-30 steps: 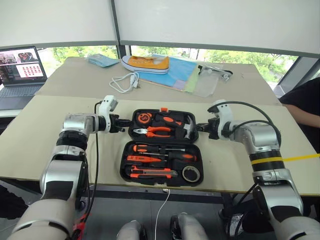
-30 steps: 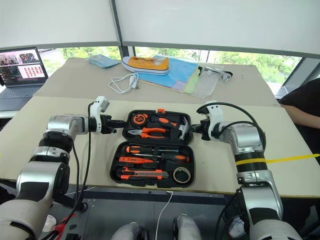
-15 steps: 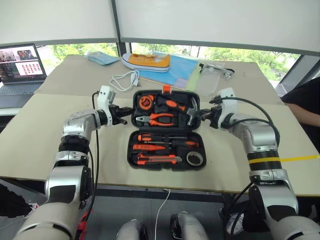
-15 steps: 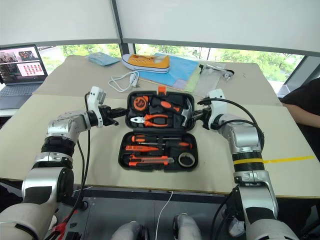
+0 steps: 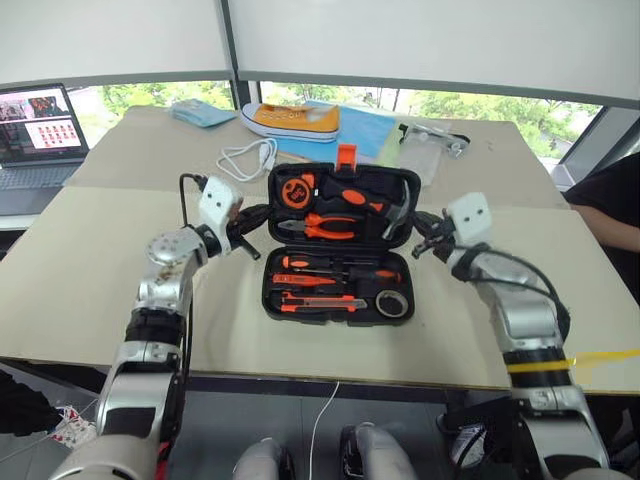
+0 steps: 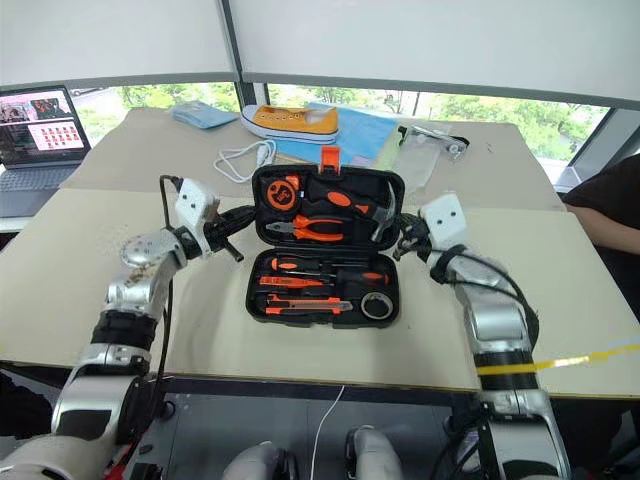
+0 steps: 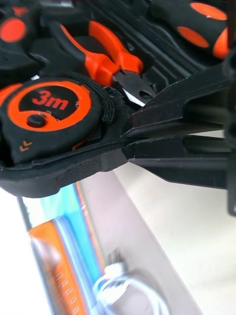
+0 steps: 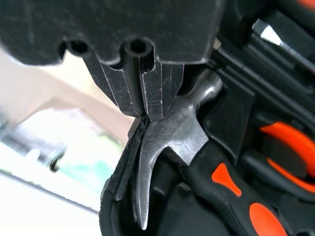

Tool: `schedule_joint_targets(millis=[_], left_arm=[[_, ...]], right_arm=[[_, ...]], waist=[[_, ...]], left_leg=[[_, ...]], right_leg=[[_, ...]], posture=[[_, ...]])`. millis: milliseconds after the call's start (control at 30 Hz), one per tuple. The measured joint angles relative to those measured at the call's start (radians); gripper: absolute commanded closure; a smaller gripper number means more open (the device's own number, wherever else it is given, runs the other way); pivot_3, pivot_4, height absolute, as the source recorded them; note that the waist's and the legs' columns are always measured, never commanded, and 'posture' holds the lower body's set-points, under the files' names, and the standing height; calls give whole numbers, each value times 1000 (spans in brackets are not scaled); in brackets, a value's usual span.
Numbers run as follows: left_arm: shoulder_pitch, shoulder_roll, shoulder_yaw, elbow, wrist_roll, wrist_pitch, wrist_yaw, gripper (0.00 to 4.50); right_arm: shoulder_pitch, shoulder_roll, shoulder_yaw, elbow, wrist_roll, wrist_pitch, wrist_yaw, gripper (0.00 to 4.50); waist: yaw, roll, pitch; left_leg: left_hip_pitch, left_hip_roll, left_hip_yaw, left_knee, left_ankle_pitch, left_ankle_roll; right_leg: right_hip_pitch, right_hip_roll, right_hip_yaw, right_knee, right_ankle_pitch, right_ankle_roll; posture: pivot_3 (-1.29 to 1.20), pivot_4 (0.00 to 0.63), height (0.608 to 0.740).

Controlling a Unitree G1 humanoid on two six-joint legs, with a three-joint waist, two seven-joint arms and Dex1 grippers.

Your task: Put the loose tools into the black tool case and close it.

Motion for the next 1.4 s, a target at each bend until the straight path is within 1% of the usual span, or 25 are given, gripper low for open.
schedule_joint_targets(millis=[100, 200, 233, 267, 333, 367, 400, 433, 467, 500, 600, 667, 700, 733, 800, 833, 867, 900, 1000, 1067, 1100, 1133, 1233, 1333, 1400], left_arm=[[56, 0, -5, -60, 9, -21, 45, 4500], [146, 9, -2, -180, -2, 34, 74, 3536], [187, 29, 7, -232, -16, 71, 75, 3091], [217, 50, 16, -277, -34, 114, 73, 2755], [276, 108, 40, -366, -82, 221, 53, 1962], [307, 146, 62, -406, -113, 284, 40, 1616], [336, 199, 106, -439, -154, 350, 22, 1122], [351, 233, 137, -451, -175, 384, 9, 847], [363, 273, 170, -461, -208, 432, -12, 417], [374, 307, 191, -466, -231, 473, -33, 116], [404, 385, 187, -469, -292, 563, -146, 116], [396, 432, 147, -418, -286, 542, -242, 116], [361, 436, 121, -371, -272, 522, -267, 116], [295, 429, 79, -301, -242, 495, -278, 510], [217, 416, 45, -231, -208, 456, -280, 743], [165, 401, 19, -178, -184, 419, -284, 1125], [62, 363, -33, -73, -130, 347, -291, 1522], [15, 340, -62, -42, -106, 309, -292, 1867], [-158, 238, -161, 161, -4, 151, -302, 3005], [-253, 170, -214, 299, 53, 49, -298, 3719], [-283, 147, -232, 352, 77, 4, -295, 4002], [-315, 125, -248, 424, 103, -46, -291, 4493], [-392, 70, -272, 583, 165, -137, -263, 4493], [-428, 39, -296, 656, 207, -192, -271, 4493], [-429, 51, -302, 664, 220, -231, -331, 4493]], right_arm=[[71, -5, 17, -20, -54, -121, -26, 4419], [181, -39, 23, -91, -69, -193, -11, 3500], [231, -54, 21, -121, -58, -187, 10, 3134], [265, -65, 16, -149, -42, -166, 29, 2850], [327, -103, -11, -229, 36, -82, 84, 2102], [351, -136, -41, -283, 92, -30, 119, 1835], [386, -200, -88, -352, 150, 24, 167, 1363], [406, -237, -121, -388, 181, 51, 195, 1095], [434, -278, -157, -429, 220, 91, 231, 1068], [460, -308, -175, -459, 249, 126, 264, 1068], [571, -374, -179, -528, 355, 229, 380, 1068], [626, -411, -175, -555, 386, 264, 448, 1068], [634, -423, -169, -566, 400, 282, 471, 1068], [634, -428, -165, -578, 413, 303, 482, 1471], [625, -429, -151, -593, 416, 319, 489, 1712], [623, -428, -141, -597, 415, 322, 492, 2052], [602, -427, -109, -598, 409, 325, 495, 2467], [582, -426, -85, -604, 406, 325, 497, 2707], [525, -420, -2, -602, 361, 322, 498, 3802], [479, -410, 56, -597, 331, 319, 502, 4418], [467, -407, 76, -594, 317, 314, 502, 4500], [455, -406, 100, -582, 299, 310, 506, 4500], [411, -398, 156, -549, 258, 307, 522, 4500], [362, -381, 195, -521, 209, 300, 515, 4500], [325, -362, 211, -486, 175, 301, 494, 4500]], waist=[[-1, 0, 0], [0, 0, 0], [-1, 0, 0], [-5, 0, 0], [-15, 0, 0], [-20, -1, 0], [-22, -1, 0], [-21, -1, 0], [-18, -1, 0], [-13, -2, 0], [5, -2, 0], [15, -2, 0], [24, -1, 0], [33, -2, 0], [38, -2, 0], [42, -2, 0], [49, -3, 0], [49, -3, 0], [53, -3, -1], [51, -3, -1], [47, -3, -1], [41, -4, -1], [31, -5, 0], [26, -5, 0], [22, -5, 0]], left_leg=[[5, 1, 1, 1, 1, -2], [15, 4, 1, 0, 2, -3], [18, 5, 1, -1, 1, -3], [18, 5, 1, -3, 2, -3], [19, 5, 1, -7, 2, -4], [20, 5, 1, -8, 2, -4], [22, 5, 1, -9, 3, -5], [24, 5, 1, -11, 4, -6], [26, 5, 0, -12, 4, -7], [29, 5, 0, -15, 4, -7], [32, 6, -2, -18, 0, -1], [31, 5, -2, -19, 0, -1], [31, 5, -2, -19, -1, 0], [31, 4, -4, -19, -1, 0], [30, 4, -4, -19, -1, 1], [30, 4, -4, -19, -1, 1], [29, 3, -5, -18, 0, -1], [27, 2, -5, -18, 1, -2], [22, 1, -5, -13, 0, 0], [17, 0, -5, -9, -2, 3], [16, -1, -5, -9, -2, 4], [16, -2, -5, -8, -2, 5], [14, -3, -5, -8, -3, 6], [15, -2, -5, -8, -3, 6], [15, -2, -5, -8, -3, 5]], right_leg=[[3, 1, 3, 2, -3, 5], [14, 0, 5, 1, -4, 6], [16, 0, 6, 0, -4, 6], [16, 0, 7, 0, -4, 6], [15, 0, 11, 1, -4, 6], [15, 0, 12, 1, -4, 6], [15, 0, 12, 1, -4, 6], [16, 1, 12, 0, -4, 6], [17, 1, 11, 0, -4, 6], [20, 2, 10, -1, -5, 6], [24, 2, 7, -6, -6, 4], [24, 2, 6, -8, -6, 4], [25, 2, 5, -9, -6, 4], [26, 2, 5, -10, -6, 4], [27, 2, 4, -12, -6, 4], [28, 2, 4, -12, -6, 4], [28, 3, 3, -13, -6, 3], [28, 3, 2, -14, -6, 3], [28, 4, 1, -14, -6, 3], [24, 4, -1, -15, -6, 4], [23, 3, -1, -14, -6, 5], [23, 3, -2, -14, -5, 4], [23, 2, -4, -14, -6, 4], [23, 2, -4, -14, -8, 9], [23, 2, -4, -14, -8, 9]], posture=[[0, 150, 718], [0, 150, 718], [0, 150, 718], [0, 150, 718], [0, 150, 718], [0, 150, 718], [0, 150, 718], [0, 150, 718], [0, 150, 718], [0, 150, 718], [0, 150, 718], [0, 150, 718], [0, 150, 718], [0, 150, 718], [0, 150, 718], [0, 150, 718], [0, 150, 718], [0, 150, 718], [0, 150, 718], [0, 150, 718], [0, 150, 718], [0, 150, 718], [0, 150, 718], [0, 150, 718], [0, 150, 718]])
